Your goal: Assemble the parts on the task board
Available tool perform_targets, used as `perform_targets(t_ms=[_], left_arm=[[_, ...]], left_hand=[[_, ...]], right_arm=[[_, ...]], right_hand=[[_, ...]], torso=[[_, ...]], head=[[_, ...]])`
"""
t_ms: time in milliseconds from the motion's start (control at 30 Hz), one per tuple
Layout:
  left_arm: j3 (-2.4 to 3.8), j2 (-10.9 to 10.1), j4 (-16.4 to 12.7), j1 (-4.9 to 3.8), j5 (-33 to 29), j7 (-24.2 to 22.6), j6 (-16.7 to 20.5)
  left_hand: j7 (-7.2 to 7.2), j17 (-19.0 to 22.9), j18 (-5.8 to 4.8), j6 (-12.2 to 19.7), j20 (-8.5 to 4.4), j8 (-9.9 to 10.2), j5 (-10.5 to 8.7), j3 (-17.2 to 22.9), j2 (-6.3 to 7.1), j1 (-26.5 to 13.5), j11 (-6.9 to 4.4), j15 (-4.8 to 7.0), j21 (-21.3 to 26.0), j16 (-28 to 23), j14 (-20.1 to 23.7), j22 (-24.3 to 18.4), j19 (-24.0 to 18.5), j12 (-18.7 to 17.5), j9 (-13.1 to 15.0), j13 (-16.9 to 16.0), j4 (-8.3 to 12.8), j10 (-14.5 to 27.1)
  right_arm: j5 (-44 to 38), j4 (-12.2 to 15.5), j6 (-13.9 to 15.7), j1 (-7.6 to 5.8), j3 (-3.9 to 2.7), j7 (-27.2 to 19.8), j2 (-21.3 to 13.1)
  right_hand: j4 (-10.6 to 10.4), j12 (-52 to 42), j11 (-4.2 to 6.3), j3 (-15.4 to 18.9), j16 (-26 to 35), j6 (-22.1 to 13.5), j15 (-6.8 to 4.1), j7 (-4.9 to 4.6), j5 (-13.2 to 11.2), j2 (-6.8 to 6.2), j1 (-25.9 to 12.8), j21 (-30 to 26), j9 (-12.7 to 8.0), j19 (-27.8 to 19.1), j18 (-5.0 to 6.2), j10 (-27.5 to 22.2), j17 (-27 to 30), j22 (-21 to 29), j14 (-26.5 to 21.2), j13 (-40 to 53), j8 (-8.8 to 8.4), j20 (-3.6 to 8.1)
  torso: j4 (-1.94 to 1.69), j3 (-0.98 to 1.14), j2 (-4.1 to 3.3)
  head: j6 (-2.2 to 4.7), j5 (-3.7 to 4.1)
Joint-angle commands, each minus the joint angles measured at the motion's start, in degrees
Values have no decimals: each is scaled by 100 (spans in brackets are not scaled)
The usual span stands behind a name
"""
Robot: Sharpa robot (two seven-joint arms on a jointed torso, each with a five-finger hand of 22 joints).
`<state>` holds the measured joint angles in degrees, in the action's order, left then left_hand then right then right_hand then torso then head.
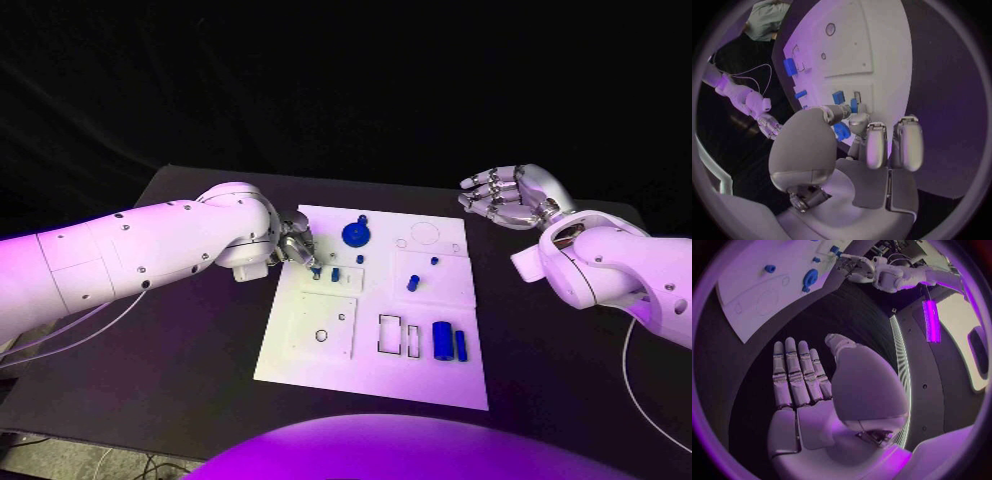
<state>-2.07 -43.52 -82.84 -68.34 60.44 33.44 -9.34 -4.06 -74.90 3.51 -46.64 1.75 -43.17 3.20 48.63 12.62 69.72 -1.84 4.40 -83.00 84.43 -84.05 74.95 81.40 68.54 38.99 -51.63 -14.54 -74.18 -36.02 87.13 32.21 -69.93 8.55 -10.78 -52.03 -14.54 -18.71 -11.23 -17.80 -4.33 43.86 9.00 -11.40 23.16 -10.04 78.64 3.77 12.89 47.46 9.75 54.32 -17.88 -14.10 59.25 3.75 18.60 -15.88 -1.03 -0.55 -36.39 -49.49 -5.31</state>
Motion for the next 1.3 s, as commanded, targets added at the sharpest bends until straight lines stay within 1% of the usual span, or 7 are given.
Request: perform_targets(t_ms=[33, 300, 700, 800, 1100, 1233, 1300], left_arm=[[-2, 25, 1, 15, 176, 70, -85], [-13, 65, 10, 44, 233, 114, -119], [-15, 67, 13, 53, 272, 143, -258], [-15, 69, 8, 57, 279, 138, -297], [-12, 68, -3, 65, 298, 119, -339], [-11, 76, -7, 67, 300, 113, -340], [-11, 77, -8, 68, 300, 110, -342]], left_hand=[[188, -659, -47, -200, 10, -533, 22, 604, 1, -48, 1, 35, -35, 30, -366, 274, 39, 25, 871, -6, 575, -41], [194, -661, -50, -205, 7, -547, 24, 616, 3, -59, -5, 39, -42, 31, -366, 287, 48, 22, 877, 3, 581, -44], [207, -661, -54, -212, -1, -575, 38, 655, 15, -76, -17, 48, -50, 31, -367, 301, 57, 6, 889, 38, 616, -46], [212, -661, -55, -214, -4, -585, 42, 674, 25, -82, -22, 51, -54, 31, -368, 308, 61, -1, 892, 52, 636, -47], [217, -660, -55, -216, -10, -599, 50, 705, 44, -89, -28, 56, -54, 30, -368, 308, 60, -13, 897, 75, 672, -49], [218, -660, -55, -217, -10, -601, 50, 708, 44, -90, -29, 56, -54, 30, -368, 307, 60, -18, 897, 83, 674, -46], [218, -661, -55, -217, -10, -602, 51, 712, 44, -91, -29, 56, -53, 31, -368, 306, 59, -22, 897, 90, 677, -44]], right_arm=[[-34, 5, -75, 4, -1, -28, 0], [-34, 9, -75, 5, -1, -31, -3], [-34, 9, -76, 7, -1, -32, -8], [-35, 9, -77, 8, -1, -33, -8], [-48, 11, -79, 17, -1, -36, -11], [-49, 11, -78, 21, -1, -38, -10], [-49, 11, -79, 22, -1, -39, -9]], right_hand=[[24, 25, 26, -23, 6, -22, -20, -325, 28, 8, -35, -3, -9, 36, 79, 5, 14, 16, 12, -9, 27, 13], [24, 25, 26, -23, 6, -22, -20, -325, 28, 8, -35, -3, -9, 36, 79, 5, 14, 16, 12, -9, 27, 13], [24, 25, 26, -23, 6, -22, -20, -325, 28, 8, -35, -3, -9, 36, 79, 5, 14, 16, 12, -9, 27, 13], [24, 25, 26, -23, 6, -22, -20, -325, 28, 8, -35, -3, -9, 36, 79, 5, 14, 16, 12, -9, 27, 13], [31, 31, 25, -30, 7, -24, -20, -325, 35, 7, -37, -4, -12, 39, 78, 5, 27, 32, 12, -10, 28, 13], [31, 31, 25, -30, 7, -24, -20, -325, 35, 7, -37, -4, -12, 39, 78, 5, 27, 32, 12, -10, 28, 13], [31, 31, 25, -30, 7, -24, -20, -325, 35, 7, -37, -4, -12, 39, 78, 5, 27, 32, 12, -10, 28, 13]], torso=[[-2, 0, 0], [-2, -1, 1], [-3, 1, 2], [-1, 0, 1], [-8, -2, 3], [-1, 3, 4], [4, 2, 2]], head=[[-6, 3], [-14, 3], [-28, 6], [-42, 7], [-24, 12], [-22, 3], [-21, 0]])
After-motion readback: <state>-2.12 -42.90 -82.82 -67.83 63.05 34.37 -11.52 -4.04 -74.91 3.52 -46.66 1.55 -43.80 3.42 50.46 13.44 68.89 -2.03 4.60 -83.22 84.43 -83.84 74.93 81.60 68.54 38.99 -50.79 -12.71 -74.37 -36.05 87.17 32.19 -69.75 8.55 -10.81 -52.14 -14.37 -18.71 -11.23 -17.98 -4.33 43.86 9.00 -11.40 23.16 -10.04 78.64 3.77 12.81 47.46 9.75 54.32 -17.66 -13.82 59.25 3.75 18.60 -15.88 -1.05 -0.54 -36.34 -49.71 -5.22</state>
